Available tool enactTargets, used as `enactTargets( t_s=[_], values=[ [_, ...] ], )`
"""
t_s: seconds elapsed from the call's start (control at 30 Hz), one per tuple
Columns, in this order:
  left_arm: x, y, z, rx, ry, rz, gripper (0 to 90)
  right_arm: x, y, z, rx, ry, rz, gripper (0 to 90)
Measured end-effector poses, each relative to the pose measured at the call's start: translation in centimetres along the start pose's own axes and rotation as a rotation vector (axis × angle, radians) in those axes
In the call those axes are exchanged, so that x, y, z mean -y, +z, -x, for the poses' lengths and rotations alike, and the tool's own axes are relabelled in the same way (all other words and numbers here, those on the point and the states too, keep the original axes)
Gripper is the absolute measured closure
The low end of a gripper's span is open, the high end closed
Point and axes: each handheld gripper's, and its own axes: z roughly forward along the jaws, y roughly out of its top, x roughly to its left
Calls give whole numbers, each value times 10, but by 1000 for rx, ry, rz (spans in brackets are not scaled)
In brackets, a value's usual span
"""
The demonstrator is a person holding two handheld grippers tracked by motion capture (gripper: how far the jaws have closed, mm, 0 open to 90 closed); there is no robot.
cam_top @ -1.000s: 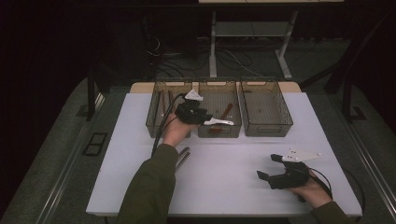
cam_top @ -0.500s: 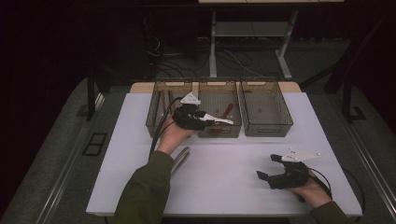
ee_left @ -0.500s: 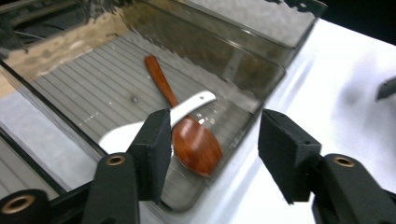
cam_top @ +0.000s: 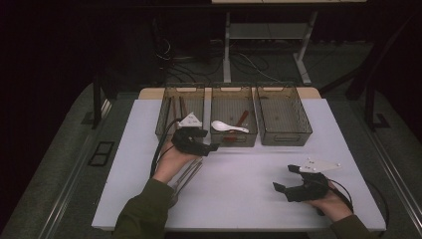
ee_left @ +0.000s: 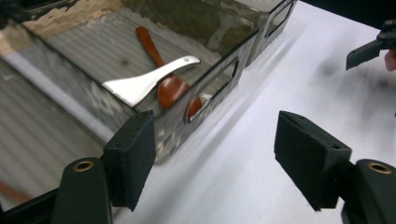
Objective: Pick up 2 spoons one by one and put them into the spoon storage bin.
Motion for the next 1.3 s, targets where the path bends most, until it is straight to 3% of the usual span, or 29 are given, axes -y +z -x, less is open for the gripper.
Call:
enactTargets(
  t_s=[0.27, 0.4, 0.8, 1.0, 1.17, 1.3],
  values=[
    [26, -27, 6, -59, -1, -11, 266, 0, -2, 0, 2, 2, 10, 122],
    [38, -38, 6, -81, -20, -7, 269, 0, -1, 0, 1, -1, 7, 122],
    [72, -63, 9, -111, -53, -17, 386, 0, 0, -1, 6, -10, -3, 122],
    [87, -69, 11, -111, -69, -35, 476, 0, 0, 0, 9, -12, -2, 122],
    [93, -66, 11, -105, -59, -72, 583, 0, 0, 0, 10, -11, -6, 122],
    [97, -62, 9, -90, -74, -91, 629, 0, 0, -1, 10, -11, -5, 122]
  ],
)
